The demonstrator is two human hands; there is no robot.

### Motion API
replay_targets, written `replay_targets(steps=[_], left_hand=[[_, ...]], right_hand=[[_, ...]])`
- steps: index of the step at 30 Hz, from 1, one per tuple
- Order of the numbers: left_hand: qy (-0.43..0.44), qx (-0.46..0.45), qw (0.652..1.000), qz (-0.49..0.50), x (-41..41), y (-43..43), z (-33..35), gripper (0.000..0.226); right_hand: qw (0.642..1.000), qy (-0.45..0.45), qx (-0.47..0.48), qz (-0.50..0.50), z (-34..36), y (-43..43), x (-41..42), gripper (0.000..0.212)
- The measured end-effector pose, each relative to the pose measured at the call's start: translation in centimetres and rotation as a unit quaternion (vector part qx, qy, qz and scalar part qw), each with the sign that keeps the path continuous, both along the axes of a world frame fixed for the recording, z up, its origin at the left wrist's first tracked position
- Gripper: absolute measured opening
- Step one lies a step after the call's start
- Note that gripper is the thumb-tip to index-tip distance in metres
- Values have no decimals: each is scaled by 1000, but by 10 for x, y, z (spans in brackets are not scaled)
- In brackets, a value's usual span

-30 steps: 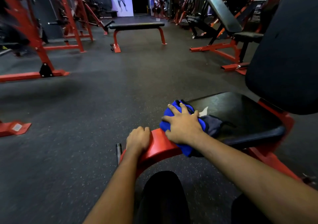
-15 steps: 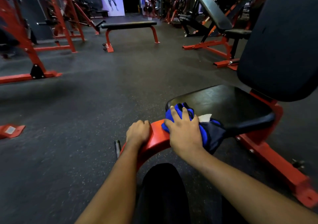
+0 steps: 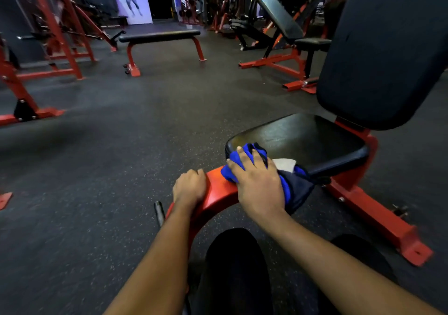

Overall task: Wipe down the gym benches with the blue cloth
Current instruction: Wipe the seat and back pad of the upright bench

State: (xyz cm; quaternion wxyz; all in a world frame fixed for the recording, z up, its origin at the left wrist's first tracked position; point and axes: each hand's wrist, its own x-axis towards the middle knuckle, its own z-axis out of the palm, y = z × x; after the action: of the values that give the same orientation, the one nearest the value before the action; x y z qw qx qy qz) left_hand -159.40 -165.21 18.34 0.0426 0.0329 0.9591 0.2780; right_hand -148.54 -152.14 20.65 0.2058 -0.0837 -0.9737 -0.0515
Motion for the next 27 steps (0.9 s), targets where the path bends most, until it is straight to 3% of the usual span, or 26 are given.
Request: replay_targets(steps=[4,9,13,17,23,27], left_hand=[[4,4,1000,-3,1,-2,3,49],[9,0,1000,-10,-2,-3,3,50],[10,-9,1000,-12,-6,-1,0,50],[14,-9,1000,-2,-10,0,-3,49],[15,-4,1000,15,-13,3,-5,49],[6,0,999,33,-13,5,-5,49]], right_hand=[[998,41,-33,-26,-8,9,21,53],[995,9,-68,-77,8,-5,-24,37],[991,-36,-119,-45,23,18,-70,27],[984,-37,-176,-16,31,55,-82,30],[954,-36,-219,-203,45,194,-86,31],[956,-53,-192,-217,51,203,-100,35]])
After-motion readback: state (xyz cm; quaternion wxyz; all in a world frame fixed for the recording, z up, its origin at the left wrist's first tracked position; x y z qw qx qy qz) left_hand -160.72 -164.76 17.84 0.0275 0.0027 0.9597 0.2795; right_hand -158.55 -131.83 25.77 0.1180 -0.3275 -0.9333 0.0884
